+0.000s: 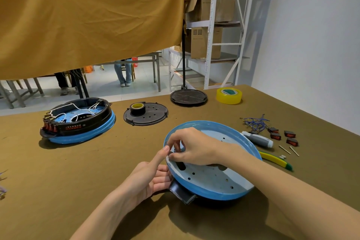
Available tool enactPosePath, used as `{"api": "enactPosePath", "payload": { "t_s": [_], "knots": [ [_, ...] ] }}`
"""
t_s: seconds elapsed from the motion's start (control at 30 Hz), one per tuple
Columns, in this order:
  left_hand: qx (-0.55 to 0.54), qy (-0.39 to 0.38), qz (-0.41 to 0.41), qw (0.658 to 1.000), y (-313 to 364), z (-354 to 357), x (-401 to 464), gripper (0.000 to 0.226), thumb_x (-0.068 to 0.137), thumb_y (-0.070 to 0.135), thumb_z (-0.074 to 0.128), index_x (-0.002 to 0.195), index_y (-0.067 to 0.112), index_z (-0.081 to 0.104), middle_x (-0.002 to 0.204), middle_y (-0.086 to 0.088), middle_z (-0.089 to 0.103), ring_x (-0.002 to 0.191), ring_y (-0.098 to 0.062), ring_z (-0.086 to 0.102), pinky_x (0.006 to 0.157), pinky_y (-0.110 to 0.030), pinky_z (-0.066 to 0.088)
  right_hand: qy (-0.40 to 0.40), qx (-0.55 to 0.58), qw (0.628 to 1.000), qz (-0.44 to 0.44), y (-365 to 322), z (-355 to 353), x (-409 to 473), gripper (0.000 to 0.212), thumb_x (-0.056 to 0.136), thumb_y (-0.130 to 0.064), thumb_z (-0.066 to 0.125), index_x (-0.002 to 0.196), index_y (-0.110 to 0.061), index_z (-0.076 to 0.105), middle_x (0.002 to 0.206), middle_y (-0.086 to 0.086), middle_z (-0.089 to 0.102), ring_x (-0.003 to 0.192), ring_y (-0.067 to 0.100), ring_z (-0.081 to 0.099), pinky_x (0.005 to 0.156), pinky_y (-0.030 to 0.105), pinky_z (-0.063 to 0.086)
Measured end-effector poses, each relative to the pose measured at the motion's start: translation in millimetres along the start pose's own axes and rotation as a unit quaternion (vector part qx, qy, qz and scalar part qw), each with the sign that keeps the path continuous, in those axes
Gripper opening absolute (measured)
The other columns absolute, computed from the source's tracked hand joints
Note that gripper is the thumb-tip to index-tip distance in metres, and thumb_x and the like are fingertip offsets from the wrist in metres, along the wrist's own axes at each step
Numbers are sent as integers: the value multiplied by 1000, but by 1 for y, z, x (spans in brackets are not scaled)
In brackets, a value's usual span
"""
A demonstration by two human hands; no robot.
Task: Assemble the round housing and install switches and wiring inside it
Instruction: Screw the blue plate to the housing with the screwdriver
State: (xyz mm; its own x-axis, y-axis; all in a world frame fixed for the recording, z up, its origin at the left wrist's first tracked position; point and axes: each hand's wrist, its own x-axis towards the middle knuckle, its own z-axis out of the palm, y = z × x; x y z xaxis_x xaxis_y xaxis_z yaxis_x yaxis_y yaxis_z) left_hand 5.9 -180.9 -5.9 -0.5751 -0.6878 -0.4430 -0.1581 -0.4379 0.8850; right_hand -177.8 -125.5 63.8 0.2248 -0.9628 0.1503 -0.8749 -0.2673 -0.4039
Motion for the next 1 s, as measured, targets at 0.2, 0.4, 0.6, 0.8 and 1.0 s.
{"api": "enactPosePath", "payload": {
  "t_s": [0.2, 0.4, 0.6, 0.8, 1.0],
  "knots": [
    [-17, -18, 4, 1000, 1, 2, -3, 84, 70, 66, 78, 114, -4, 62, 67, -7, 71, 54, -14, 69, 50, -24, 57, -7, -25, 1000, 1, 0, 0, 3, 22, 96, -44, 69, 95, -22, 73, 89, -9, 66, 82, 9, 59, 69, 26, 50],
    [-14, -14, 2, 1000, 2, 3, -5, 90, 69, 66, 78, 120, -6, 62, 76, -16, 76, 64, -19, 77, 55, -25, 61, 3, 24, 1000, -9, 8, -4, -1, 18, 93, -39, 73, 107, -28, 77, 90, -12, 64, 86, 4, 55, 68, 17, 41],
    [-19, -16, -2, 1000, 3, 4, -6, 88, 67, 66, 80, 117, -4, 62, 70, -9, 73, 64, -15, 75, 53, -25, 59, -2, 1, 1000, 8, 2, -4, 2, 21, 93, -45, 72, 93, -24, 75, 87, -10, 67, 83, 9, 61, 74, 34, 55],
    [-20, -5, 4, 1000, 1, 4, -4, 84, 65, 69, 79, 107, -3, 66, 74, -12, 75, 58, -18, 72, 52, -24, 57, 141, 34, 988, 45, 18, -18, -27, 8, 96, -26, 69, 95, -21, 75, 84, -13, 65, 77, -7, 54, 65, 14, 37],
    [-2, 34, 29, 999, -2, 10, -3, 83, 71, 73, 71, 104, -2, 68, 71, -12, 72, 56, -19, 68, 50, -24, 56, 340, -22, 927, 158, 53, -49, -71, 9, 94, -13, 65, 94, -18, 73, 85, -6, 64, 72, 1, 55, 70, 19, 41]
  ]
}}
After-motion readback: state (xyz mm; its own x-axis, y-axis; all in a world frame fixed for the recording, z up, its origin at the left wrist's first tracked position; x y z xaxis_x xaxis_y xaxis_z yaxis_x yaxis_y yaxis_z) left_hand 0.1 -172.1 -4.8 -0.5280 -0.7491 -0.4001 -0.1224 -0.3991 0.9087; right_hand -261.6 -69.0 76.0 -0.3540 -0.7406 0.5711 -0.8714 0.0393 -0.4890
